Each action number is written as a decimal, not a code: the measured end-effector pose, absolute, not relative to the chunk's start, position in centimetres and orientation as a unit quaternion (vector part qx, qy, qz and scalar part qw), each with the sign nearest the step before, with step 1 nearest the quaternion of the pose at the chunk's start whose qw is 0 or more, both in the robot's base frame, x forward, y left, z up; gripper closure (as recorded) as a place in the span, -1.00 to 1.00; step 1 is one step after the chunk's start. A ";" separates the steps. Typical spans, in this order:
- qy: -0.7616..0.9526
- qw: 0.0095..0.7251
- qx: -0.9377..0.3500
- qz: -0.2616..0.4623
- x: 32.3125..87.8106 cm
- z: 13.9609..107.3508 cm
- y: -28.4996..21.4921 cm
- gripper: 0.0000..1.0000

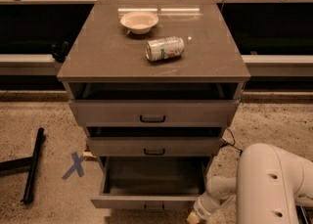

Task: Close bottom drawer

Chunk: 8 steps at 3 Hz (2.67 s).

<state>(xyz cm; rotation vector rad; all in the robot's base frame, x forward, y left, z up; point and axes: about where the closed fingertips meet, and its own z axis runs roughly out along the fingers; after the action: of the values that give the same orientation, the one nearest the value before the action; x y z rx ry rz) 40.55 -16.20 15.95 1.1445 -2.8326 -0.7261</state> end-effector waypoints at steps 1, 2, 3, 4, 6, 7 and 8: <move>-0.902 0.001 0.364 -0.231 40.5 15.9 -16.2 1.00; -0.911 -0.014 0.356 -0.209 42.2 15.1 -16.1 1.00; -0.922 -0.038 0.336 -0.188 44.7 13.6 -16.3 1.00; -0.922 -0.040 0.335 -0.188 45.0 13.6 -16.3 1.00; -0.923 -0.108 0.310 -0.200 51.8 13.3 -15.5 1.00; -0.921 -0.144 0.305 -0.193 54.6 14.3 -15.6 1.00; -0.918 -0.176 0.302 -0.187 57.8 15.2 -15.7 1.00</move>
Offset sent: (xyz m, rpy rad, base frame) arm 0.0576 0.0004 -0.0244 -0.1121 -0.1358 -0.0970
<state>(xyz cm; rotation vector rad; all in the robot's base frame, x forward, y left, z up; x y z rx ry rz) 57.81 -15.73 15.19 1.0735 -3.2597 -0.6650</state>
